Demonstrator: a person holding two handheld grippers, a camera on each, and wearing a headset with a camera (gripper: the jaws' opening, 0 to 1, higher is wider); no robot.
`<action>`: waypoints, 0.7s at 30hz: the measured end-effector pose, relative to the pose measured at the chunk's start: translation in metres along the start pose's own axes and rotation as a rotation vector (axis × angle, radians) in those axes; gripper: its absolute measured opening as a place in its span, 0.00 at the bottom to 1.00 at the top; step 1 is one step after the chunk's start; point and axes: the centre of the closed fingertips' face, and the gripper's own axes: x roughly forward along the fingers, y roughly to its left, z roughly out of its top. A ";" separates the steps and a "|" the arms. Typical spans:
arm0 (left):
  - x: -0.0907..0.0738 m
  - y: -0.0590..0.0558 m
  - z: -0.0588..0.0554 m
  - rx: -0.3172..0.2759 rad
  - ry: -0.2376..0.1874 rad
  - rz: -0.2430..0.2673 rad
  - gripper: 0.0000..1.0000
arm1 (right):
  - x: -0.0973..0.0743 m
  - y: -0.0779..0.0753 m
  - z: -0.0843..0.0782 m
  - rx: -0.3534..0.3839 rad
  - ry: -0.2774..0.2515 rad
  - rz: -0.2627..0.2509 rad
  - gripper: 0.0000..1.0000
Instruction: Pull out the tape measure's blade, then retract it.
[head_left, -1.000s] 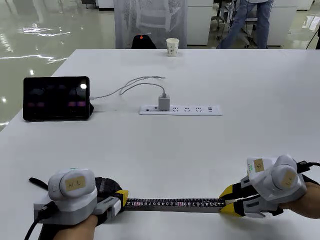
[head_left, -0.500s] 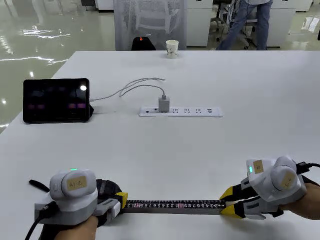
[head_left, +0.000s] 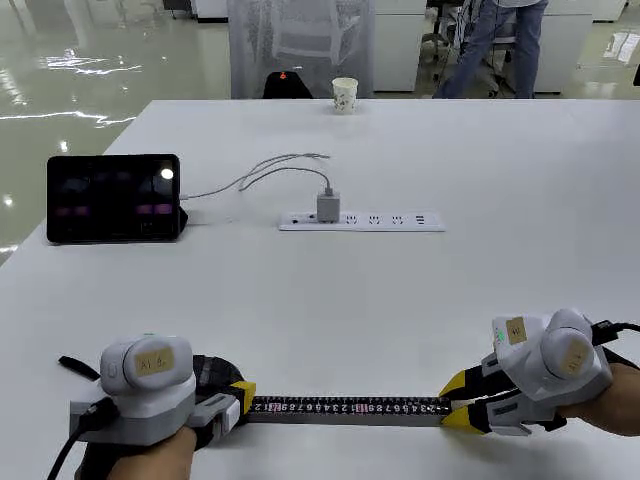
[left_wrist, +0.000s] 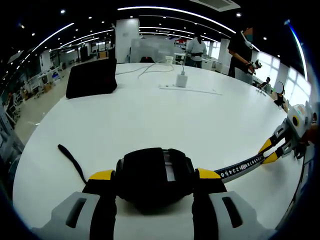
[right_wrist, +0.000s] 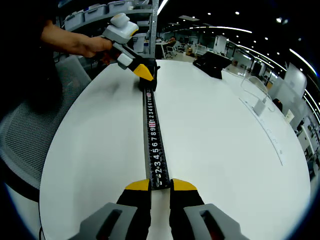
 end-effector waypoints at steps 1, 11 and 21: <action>0.000 0.000 0.000 -0.001 0.000 0.000 0.55 | 0.000 0.000 0.000 0.001 0.000 0.000 0.09; 0.000 0.000 0.000 -0.004 0.001 -0.003 0.55 | 0.001 0.000 0.000 0.004 0.003 0.000 0.09; 0.000 0.001 0.000 -0.011 0.000 -0.005 0.55 | 0.003 -0.001 0.003 -0.006 0.005 0.001 0.10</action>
